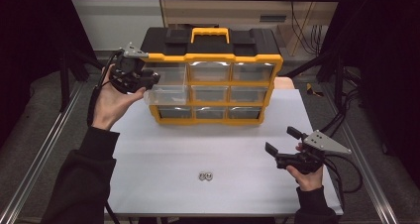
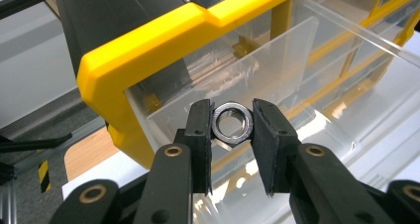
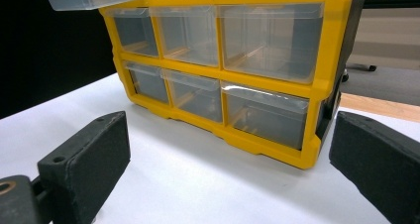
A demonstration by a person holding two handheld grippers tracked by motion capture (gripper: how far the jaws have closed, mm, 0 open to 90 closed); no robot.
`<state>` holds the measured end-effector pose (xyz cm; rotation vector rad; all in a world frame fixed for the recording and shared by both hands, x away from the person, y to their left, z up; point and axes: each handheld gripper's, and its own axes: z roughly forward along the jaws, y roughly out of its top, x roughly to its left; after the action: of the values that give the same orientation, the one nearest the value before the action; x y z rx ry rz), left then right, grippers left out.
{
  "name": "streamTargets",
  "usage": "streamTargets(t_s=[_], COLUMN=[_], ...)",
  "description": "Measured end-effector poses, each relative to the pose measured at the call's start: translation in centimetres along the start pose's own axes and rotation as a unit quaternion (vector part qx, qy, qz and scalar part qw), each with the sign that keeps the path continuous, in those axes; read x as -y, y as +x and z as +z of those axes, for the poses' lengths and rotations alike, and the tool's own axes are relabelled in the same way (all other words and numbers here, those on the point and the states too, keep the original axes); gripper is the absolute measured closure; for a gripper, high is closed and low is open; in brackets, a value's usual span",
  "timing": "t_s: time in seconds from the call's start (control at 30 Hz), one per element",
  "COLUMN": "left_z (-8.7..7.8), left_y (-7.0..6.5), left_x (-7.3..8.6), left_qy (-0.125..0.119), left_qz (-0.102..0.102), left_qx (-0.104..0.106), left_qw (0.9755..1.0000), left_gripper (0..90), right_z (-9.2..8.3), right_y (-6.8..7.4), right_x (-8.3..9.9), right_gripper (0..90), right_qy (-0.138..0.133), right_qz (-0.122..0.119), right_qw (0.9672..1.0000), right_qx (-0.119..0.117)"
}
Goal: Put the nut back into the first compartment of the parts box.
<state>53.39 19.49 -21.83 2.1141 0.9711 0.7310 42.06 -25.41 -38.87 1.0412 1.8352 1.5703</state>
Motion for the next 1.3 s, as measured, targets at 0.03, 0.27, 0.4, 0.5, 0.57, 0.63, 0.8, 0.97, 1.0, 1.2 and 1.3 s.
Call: streamTargets(t_s=[0.03, 0.27, 0.4, 0.5, 0.57, 0.63, 0.8, 0.97, 1.0, 1.2, 1.3], left_z=[0.0, 0.5, 0.4, -0.2, -0.9, -1.5, -2.7, -3.2, -3.4, -4.5, -5.0], left_y=[0.0, 0.1, -0.1, -0.2, -0.3, -0.5, -1.2, -1.8, -1.8, -2.5, -3.1], left_x=[0.0, -0.1, -0.1, -0.2, -0.2, -0.1, 0.3, 1.1, 1.2, 1.9, 2.3], left_qy=[0.001, 0.005, -0.006, -0.023, -0.039, -0.057, -0.112, -0.138, -0.143, -0.168, -0.173], left_qz=[-0.001, -0.007, -0.006, -0.003, -0.003, -0.002, 0.003, 0.009, 0.007, -0.002, 0.003], left_qx=[0.0, -0.006, -0.006, -0.004, -0.002, -0.003, -0.007, 0.013, 0.022, 0.043, 0.049], left_qw=[1.0, 0.9999, 0.9999, 0.9997, 0.9992, 0.9984, 0.9937, 0.9903, 0.9894, 0.9848, 0.9837], left_gripper=[69.2, 68.9, 66.5, 66.2, 64.4, 58.8, 38.7, 23.5, 21.1, 7.6, 4.4], right_z=[0.0, 0.0, 0.1, 0.0, 0.0, 0.0, 0.0, -0.1, -0.1, -0.2, -0.2], right_y=[0.0, 0.0, 0.0, 0.0, 0.0, 0.0, 0.0, 0.0, -0.1, -0.1, -0.1], right_x=[0.0, 0.0, 0.0, 0.0, 0.0, 0.0, 0.0, 0.0, 0.0, 0.0, 0.0], right_gripper=[2.8, 2.8, 2.8, 2.7, 2.7, 2.7, 2.8, 2.7, 2.7, 2.6, 2.6], right_qy=[0.0, -0.002, -0.001, -0.002, 0.0, 0.0, 0.0, -0.002, -0.002, -0.002, -0.003], right_qz=[0.0, -0.002, -0.001, -0.002, 0.0, 0.0, 0.001, 0.001, -0.001, -0.001, -0.001], right_qw=[1.0, 1.0, 1.0, 1.0, 1.0, 1.0, 1.0, 1.0, 1.0, 1.0, 1.0], right_qx=[0.0, -0.002, -0.001, -0.002, 0.0, -0.001, 0.0, -0.002, -0.001, -0.001, -0.001])
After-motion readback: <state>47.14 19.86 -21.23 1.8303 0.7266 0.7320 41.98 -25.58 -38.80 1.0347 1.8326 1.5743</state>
